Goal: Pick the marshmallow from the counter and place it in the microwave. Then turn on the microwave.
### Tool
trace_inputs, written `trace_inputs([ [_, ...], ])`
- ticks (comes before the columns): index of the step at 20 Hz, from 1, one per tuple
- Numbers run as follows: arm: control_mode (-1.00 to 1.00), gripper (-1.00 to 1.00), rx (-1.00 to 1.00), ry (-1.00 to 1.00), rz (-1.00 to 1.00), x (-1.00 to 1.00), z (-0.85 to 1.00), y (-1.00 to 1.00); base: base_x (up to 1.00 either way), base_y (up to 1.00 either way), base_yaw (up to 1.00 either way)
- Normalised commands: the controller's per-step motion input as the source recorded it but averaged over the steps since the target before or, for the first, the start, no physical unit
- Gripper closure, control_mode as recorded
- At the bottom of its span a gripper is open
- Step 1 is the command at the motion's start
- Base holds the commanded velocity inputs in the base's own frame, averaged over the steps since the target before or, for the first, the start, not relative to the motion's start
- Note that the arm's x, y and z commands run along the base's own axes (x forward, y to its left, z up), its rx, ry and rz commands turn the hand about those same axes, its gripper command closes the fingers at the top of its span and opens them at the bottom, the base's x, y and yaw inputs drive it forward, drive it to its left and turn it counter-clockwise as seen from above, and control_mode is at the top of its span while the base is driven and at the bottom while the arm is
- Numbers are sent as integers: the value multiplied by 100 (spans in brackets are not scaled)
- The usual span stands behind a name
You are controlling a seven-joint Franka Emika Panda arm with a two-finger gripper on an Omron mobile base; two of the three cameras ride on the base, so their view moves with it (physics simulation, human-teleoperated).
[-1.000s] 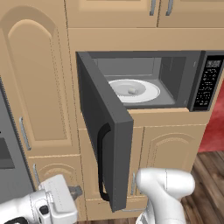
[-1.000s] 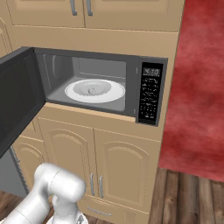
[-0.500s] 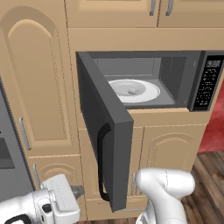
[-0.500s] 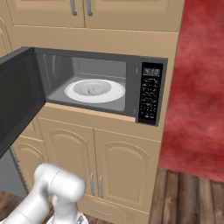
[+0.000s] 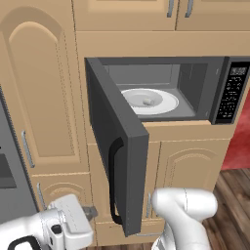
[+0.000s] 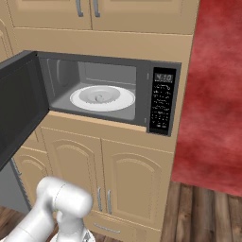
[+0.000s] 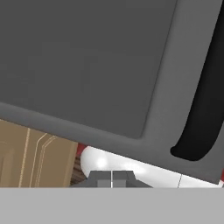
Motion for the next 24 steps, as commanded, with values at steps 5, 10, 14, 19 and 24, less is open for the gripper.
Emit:
trace_inputs([
  [5,-100,100,1,3,0,0,0,-6,0,0,0],
  [10,-100,100,0,0,1,0,0,-3,0,0,0],
  [14,-100,100,0,0,6,0,0,-2,0,0,0],
  [19,-100,100,0,0,6,0,0,-9,0,0,0],
  [24,-100,100,0,0,2,0,0,-15,0,0,0],
])
